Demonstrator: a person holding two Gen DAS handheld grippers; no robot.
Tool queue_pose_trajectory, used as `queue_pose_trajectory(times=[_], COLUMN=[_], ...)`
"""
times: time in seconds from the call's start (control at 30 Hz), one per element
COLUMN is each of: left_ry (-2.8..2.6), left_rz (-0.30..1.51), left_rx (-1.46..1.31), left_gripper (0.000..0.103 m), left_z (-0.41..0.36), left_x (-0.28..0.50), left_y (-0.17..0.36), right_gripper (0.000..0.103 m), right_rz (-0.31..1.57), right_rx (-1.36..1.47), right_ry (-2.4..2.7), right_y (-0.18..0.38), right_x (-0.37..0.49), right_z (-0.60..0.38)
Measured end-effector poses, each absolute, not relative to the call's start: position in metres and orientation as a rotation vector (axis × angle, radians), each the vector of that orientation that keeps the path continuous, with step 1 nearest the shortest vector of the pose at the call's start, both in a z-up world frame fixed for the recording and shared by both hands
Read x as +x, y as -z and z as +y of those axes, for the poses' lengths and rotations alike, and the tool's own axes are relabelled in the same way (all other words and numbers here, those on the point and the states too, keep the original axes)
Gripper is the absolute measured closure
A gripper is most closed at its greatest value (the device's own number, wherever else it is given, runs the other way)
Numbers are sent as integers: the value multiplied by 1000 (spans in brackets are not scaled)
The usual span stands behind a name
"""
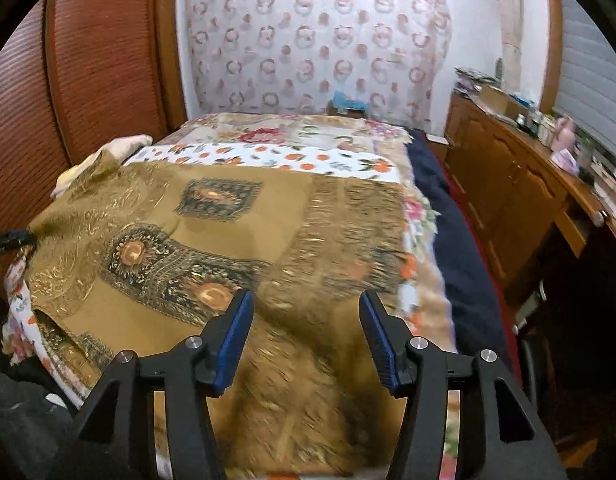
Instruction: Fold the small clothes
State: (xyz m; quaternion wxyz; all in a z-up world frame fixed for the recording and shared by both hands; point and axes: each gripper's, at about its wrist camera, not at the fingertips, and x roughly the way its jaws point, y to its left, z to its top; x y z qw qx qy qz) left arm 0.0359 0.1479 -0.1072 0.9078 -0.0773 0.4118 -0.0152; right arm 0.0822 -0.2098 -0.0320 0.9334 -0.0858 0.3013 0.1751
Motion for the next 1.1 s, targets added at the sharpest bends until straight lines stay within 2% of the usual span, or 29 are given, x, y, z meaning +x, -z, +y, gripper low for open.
queue_pose_trajectory(times=[0.17,0.23,0.3,0.33,0.37,0.4,0.63,0.87,1.1], left_ry=[31,41,73,85,94,102,96,52,46], left_rz=[861,858,857,858,864,862,768,845,860], left_rx=[-141,-135,-115,-122,-133,-149,-232,-247,-247], left_gripper=[29,35,63,71,88,93,94,94,91], left_z=[143,140,134,133,133,134,134,135,136], left_x=[41,40,37,37,37,35,-16,-17,-15], left_y=[110,110,109,109,109,107,66,96,103], right_gripper=[45,45,45,45,45,45,44,39,37], right_rz=[650,662,675,683,692,699,698,694,695], right_rx=[-181,-187,-190,-191,-195,-204,-190,-217,-217], right_ry=[-390,-384,-374,-370,-367,-359,-352,-351,-359], right_y=[59,65,74,77,80,84,89,89,89], right_x=[108,116,122,125,126,130,133,126,124], right_z=[-206,-209,-208,-203,-198,-197,-191,-190,-190])
